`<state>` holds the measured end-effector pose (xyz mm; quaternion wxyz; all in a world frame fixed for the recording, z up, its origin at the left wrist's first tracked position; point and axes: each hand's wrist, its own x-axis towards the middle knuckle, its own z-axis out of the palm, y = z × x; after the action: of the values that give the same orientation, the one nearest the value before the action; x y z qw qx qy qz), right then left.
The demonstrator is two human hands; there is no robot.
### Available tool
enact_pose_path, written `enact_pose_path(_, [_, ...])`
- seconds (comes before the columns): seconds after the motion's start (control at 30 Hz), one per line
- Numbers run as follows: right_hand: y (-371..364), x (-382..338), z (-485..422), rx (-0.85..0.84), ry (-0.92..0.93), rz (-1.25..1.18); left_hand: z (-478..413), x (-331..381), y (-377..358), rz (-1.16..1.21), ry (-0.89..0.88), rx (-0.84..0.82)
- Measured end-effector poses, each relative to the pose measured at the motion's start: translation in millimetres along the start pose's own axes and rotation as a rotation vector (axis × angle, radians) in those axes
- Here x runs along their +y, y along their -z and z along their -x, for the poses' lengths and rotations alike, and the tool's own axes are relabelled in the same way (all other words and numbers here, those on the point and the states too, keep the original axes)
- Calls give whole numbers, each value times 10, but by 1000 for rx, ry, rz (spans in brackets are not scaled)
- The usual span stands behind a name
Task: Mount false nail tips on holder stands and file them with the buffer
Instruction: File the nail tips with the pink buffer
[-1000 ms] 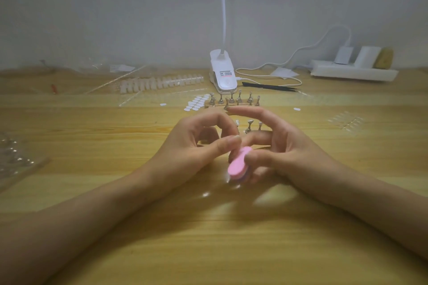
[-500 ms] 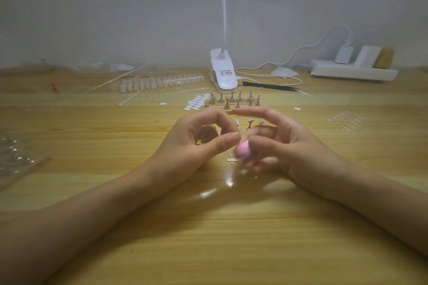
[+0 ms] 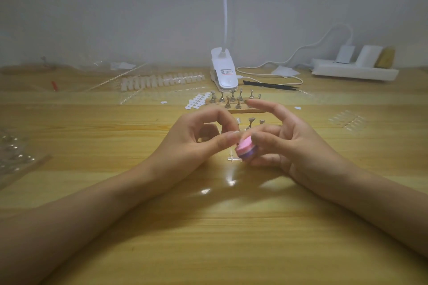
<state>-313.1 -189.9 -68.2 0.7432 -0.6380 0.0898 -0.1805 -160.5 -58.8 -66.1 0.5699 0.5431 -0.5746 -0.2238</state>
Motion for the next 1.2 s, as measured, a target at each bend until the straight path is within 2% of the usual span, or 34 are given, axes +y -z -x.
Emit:
enact_pose_path(0.17, [-22, 9, 8, -91, -4, 45, 4, -3, -5, -22, -23, -26])
enact_pose_path(0.27, [10, 9, -6, 32, 0, -9, 6, 0, 2, 24, -24, -3])
enact_pose_path(0.4, [-15, 9, 5, -67, 4, 22, 5, 9, -8, -25, -46, -36])
enact_pose_path(0.5, [11, 5, -9, 21, -2, -6, 5, -10, 9, 14, -23, -10])
enact_pose_path(0.6, [-18, 6, 7, -100, -2, 45, 5, -10, 4, -4, -28, -39])
enact_pose_path(0.77, [36, -3, -17, 35, -9, -15, -3, -11, 16, 27, -6, -48])
enact_pose_path(1.03, [21, -8, -26, -145, -53, 34, 16, 6, 9, 70, 11, -54])
enact_pose_path(1.2, [67, 20, -46, 55, -8, -60, 8, 18, -12, 32, 9, -102])
